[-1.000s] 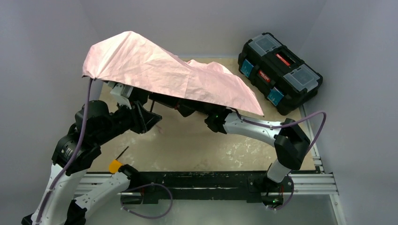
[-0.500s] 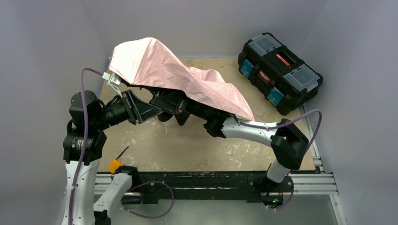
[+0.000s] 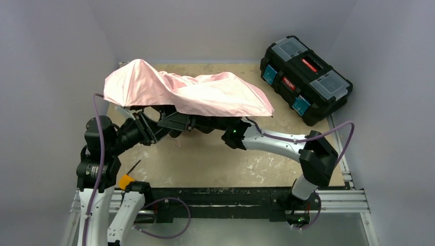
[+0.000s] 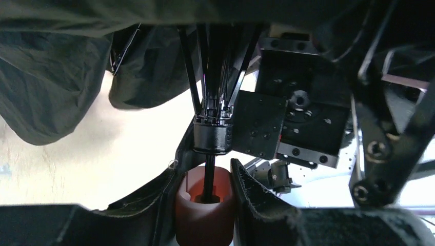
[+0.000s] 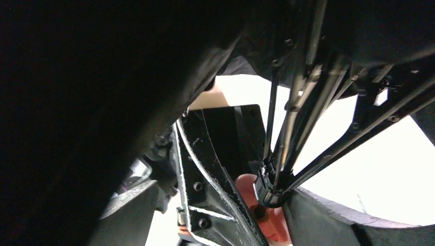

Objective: Put away the umbrella

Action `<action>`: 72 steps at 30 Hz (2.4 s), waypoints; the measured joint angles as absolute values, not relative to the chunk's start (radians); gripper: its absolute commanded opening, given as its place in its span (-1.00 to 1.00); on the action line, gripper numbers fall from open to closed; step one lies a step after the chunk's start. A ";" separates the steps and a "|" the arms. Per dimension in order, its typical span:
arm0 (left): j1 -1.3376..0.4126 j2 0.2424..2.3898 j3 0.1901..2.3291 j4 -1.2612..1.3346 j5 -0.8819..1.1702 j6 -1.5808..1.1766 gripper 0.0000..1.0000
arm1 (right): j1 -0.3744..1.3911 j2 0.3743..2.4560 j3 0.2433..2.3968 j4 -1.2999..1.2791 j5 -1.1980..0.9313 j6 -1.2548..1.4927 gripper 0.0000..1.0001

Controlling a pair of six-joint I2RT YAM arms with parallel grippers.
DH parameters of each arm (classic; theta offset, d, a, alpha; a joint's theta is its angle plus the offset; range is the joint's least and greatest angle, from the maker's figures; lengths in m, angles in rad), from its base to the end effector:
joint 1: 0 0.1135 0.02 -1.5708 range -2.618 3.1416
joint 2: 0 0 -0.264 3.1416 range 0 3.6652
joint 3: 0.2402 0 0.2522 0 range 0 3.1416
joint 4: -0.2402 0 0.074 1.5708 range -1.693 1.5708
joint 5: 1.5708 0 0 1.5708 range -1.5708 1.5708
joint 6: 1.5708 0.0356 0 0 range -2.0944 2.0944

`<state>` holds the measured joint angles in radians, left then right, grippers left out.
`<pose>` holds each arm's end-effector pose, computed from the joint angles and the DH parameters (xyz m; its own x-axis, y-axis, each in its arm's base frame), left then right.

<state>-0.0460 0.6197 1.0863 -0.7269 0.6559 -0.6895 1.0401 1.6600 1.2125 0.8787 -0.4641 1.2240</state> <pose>0.0945 -0.0261 0.4043 -0.5961 -0.4772 -0.6457 0.3188 0.5974 -0.7358 0.1819 0.3414 0.3688 -0.8470 0.2183 -0.4847 -0.5310 -0.3044 0.7908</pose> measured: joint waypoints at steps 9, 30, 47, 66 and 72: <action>-0.046 0.543 0.890 -0.706 0.513 -0.683 -1.00 | 1.065 1.567 1.077 0.522 -0.486 1.040 0.98; -0.036 0.538 0.852 -0.659 0.227 -0.670 -1.00 | 1.115 1.127 0.802 -0.118 -0.372 0.868 0.98; -0.032 0.445 0.675 -0.617 -0.027 -0.873 -1.00 | 1.120 1.177 1.108 -0.150 -0.385 0.812 0.98; -0.026 0.496 0.852 -0.636 -0.145 -1.061 -1.00 | 1.047 1.135 1.001 -0.361 -0.136 0.907 0.97; -0.026 0.527 0.893 -0.628 -0.241 -1.051 -1.00 | 0.893 0.957 1.161 -0.488 -0.107 0.826 0.98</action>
